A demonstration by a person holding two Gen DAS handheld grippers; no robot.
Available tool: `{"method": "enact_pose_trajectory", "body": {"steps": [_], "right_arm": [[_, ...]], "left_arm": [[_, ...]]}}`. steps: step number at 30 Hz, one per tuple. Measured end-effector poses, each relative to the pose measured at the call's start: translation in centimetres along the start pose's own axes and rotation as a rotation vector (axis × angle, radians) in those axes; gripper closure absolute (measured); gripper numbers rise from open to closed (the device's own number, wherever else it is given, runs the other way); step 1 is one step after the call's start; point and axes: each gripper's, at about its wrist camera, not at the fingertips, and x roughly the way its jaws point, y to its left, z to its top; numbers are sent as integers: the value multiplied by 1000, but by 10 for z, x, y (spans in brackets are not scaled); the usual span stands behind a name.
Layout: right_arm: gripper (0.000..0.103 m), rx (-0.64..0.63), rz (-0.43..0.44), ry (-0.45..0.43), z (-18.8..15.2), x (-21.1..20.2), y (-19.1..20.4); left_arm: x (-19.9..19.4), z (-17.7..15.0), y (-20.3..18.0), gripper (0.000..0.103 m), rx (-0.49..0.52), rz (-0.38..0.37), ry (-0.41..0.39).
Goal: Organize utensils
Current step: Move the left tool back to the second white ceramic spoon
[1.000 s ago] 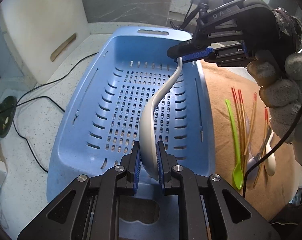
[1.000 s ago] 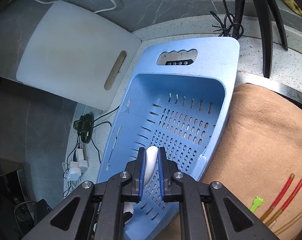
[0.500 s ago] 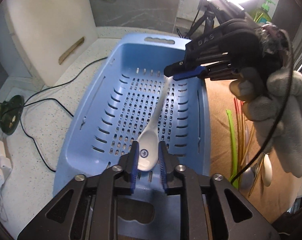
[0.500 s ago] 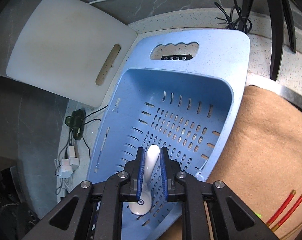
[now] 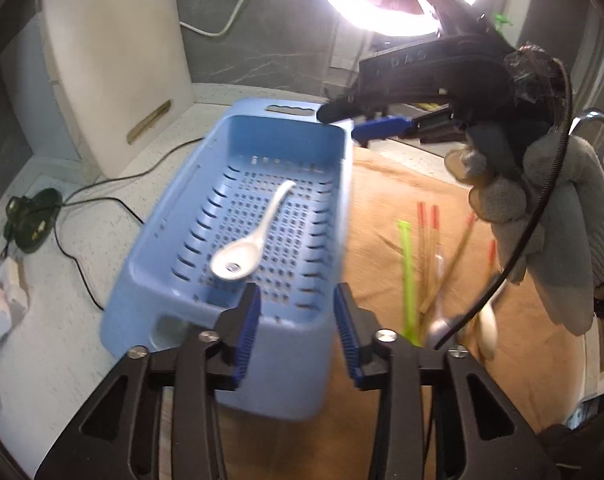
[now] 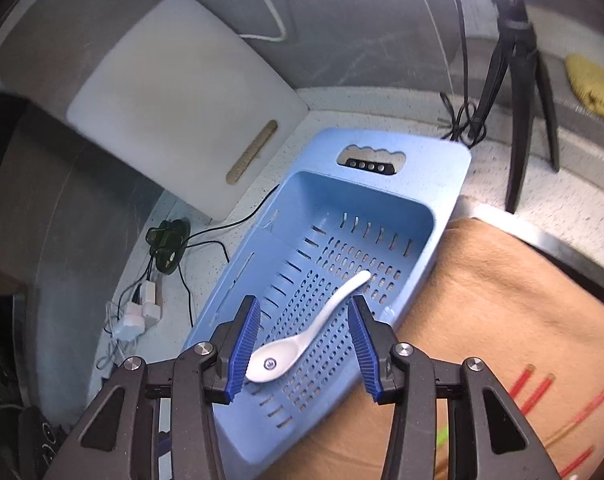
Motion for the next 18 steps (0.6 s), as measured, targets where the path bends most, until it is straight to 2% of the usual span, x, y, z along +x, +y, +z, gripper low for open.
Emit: {"method": "enact_pose_trajectory", "body": {"steps": [1, 3, 10, 12, 14, 18], "right_arm": [[61, -14, -4, -11, -4, -7, 2], [58, -44, -10, -39, -14, -26, 4], [58, -167, -94, -174, -53, -92, -3], [56, -168, -93, -179, -64, -108, -11], [46, -161, -97, -169, -71, -119, -19], [45, -137, -169, -166, -97, -141, -44]], "left_arm": [[-2, -4, -3, 54, 3, -7, -4], [-4, -17, -13, 49, 15, -19, -15], [0, -42, -32, 49, -66, -69, 31], [2, -46, -38, 49, -72, -75, 47], [4, -51, -48, 49, -64, -64, 58], [3, -56, -64, 49, -45, -65, 65]]}}
